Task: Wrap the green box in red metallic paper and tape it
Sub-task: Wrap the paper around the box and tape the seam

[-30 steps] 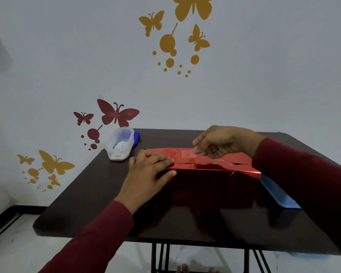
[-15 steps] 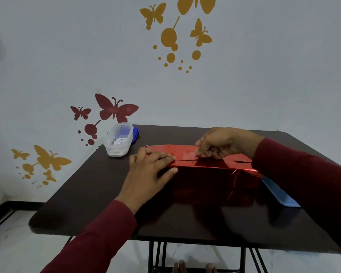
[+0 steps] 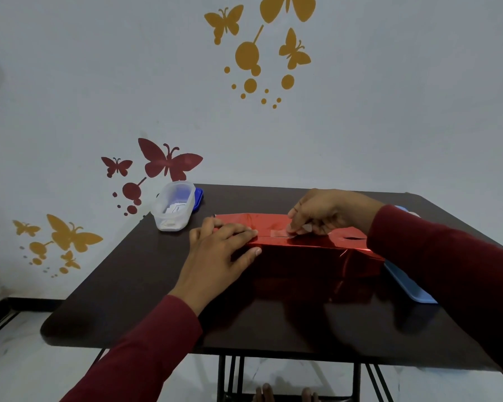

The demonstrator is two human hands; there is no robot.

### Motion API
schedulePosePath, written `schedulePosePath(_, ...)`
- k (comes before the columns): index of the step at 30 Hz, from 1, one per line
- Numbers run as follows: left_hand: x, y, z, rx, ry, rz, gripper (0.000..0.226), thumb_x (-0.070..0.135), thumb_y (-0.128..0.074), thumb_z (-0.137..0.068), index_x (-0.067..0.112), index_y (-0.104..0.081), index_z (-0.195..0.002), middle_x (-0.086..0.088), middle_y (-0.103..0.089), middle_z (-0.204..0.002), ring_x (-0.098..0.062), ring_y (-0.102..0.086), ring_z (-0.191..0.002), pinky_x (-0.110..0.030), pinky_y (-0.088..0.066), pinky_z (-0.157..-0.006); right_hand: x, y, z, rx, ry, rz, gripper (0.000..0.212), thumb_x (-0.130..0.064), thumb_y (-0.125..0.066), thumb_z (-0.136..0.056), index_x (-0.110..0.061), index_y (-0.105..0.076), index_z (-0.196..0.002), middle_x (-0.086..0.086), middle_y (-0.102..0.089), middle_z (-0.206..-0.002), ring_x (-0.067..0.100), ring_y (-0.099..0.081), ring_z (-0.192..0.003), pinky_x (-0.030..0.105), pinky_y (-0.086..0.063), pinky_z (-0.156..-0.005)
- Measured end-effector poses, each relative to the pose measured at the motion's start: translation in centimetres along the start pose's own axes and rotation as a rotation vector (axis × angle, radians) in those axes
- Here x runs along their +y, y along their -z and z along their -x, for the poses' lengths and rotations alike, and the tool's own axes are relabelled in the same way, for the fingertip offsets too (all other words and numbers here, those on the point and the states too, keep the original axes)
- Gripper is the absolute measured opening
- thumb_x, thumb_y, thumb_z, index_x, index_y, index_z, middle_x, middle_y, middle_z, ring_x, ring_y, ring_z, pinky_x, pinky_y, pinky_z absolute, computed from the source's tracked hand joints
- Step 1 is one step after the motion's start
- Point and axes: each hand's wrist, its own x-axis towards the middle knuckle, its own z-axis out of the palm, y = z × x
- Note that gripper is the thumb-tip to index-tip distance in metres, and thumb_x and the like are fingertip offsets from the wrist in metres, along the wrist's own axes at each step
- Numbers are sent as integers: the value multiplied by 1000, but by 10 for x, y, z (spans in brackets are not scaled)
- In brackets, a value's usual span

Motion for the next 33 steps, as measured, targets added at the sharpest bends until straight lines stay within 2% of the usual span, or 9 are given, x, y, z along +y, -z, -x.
schedulePosePath(8,0,0,0,8,-4,-1,54,72,-41,-93,44,-64,-134,25,-61,-132,-15,-41,-123,-35,-28,-92,0,-6,-4,71,24,60,18,-1,-82,-80,-11,-74,-92,3,-69,-67,10,-61,-61,18,-38,-52)
schedulePosePath(12,-1,1,0,-3,-2,-3,55,73,-39,-94,45,-63,-135,26,-60,-134,-13,-39,-124,-35,-28,-94,1,-7,-3,86,44,90,19,-1,-84,-78,-11,-72,-88,10,-69,-82,11,-65,-65,19,-37,-52)
schedulePosePath(14,0,2,1,-12,-3,-13,56,73,-38,-93,45,-62,-135,26,-59,-134,-12,-38,-124,-34,-26,-94,0,-8,0,93,36,114,19,-1,-85,-78,-10,-73,-89,9,-70,-77,12,-65,-65,19,-35,-50)
schedulePosePath(19,11,9,1,30,6,-99,57,70,-45,-90,42,-61,-137,21,-57,-137,-20,-37,-127,-39,-26,-94,-6,-10,3,122,20,175,40,-2,-87,-76,3,-72,-112,7,-69,-63,22,-60,-72,23,-34,-51)
schedulePosePath(24,46,15,-10,4,-80,-146,62,71,-53,-80,43,-58,-135,18,-41,-153,-25,-28,-143,-54,-28,-103,-11,-10,5,149,22,291,47,-6,-86,-77,4,-70,-120,9,-65,-70,20,-47,-52,22,-35,-49)
schedulePosePath(26,53,11,-17,-49,-98,-140,61,74,-50,-79,43,-63,-130,19,-42,-153,-25,-24,-147,-56,-24,-107,-12,-11,5,161,28,321,51,-9,-88,-76,3,-70,-122,9,-65,-73,21,-47,-57,24,-35,-51)
schedulePosePath(29,50,5,-18,-35,-60,-126,54,76,-49,-79,43,-72,-116,22,-49,-147,-23,-24,-147,-55,-20,-108,-14,-11,8,193,41,400,49,-14,-90,-77,0,-71,-120,8,-68,-73,17,-44,-48,21,-34,-48)
schedulePosePath(31,47,3,-16,-23,-37,-129,55,76,-48,-79,46,-72,-119,23,-50,-145,-21,-24,-147,-54,-19,-108,-12,-10,8,233,67,489,47,-15,-89,-78,-2,-71,-119,12,-74,-91,18,-50,-53,23,-40,-50)
schedulePosePath(33,47,3,-14,-42,-22,-140,59,78,-46,-80,48,-68,-125,24,-48,-145,-20,-22,-147,-55,-17,-109,-10,-7,7,301,96,556,45,-17,-84,-83,-3,-68,-122,16,-72,-119,27,-65,-83,30,-51,-64)
